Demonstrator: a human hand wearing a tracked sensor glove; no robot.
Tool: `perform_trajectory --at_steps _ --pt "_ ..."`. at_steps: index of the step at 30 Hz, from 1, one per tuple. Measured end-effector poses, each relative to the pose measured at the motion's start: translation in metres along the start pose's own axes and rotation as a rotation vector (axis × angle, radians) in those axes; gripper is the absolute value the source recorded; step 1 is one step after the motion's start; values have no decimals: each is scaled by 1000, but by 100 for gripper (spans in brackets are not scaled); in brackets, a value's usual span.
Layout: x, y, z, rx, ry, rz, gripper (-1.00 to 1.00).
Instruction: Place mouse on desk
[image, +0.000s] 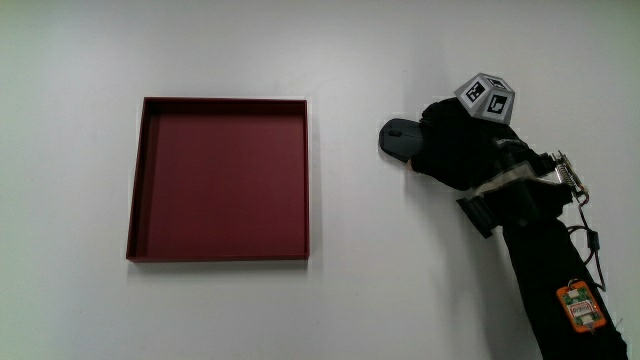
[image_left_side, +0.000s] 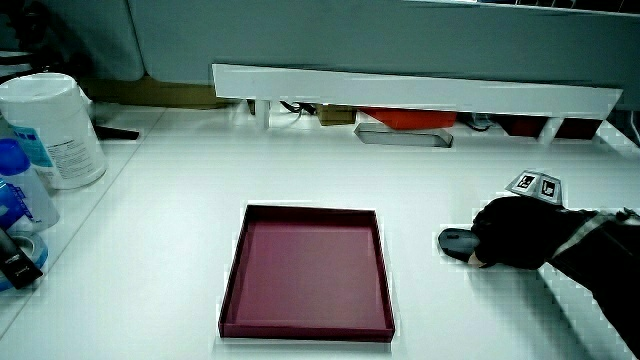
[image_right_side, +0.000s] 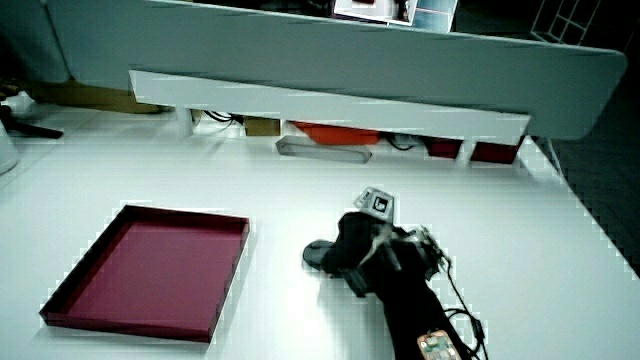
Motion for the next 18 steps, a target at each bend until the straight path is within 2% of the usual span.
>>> perform_trajectory --at_steps 2,4,8,11,12,13,15,16,17,18 --pt "1 -1 0 -28 10 -7 -56" --pt "3 -3 2 -24 12 -2 -67" --pt "-15 -23 13 -13 -18 34 -89" --pt "-37 -43 17 50 -92 105 -100" --pt "-44 -49 16 44 -88 143 -100" --pt "-55 -59 15 98 -153 184 -100" --pt "-82 -84 12 114 -202 256 -100" --pt "-109 -112 18 124 -233 340 -100" --pt "-116 -118 12 87 -220 356 -100" --pt "-127 -128 8 26 -203 398 -100"
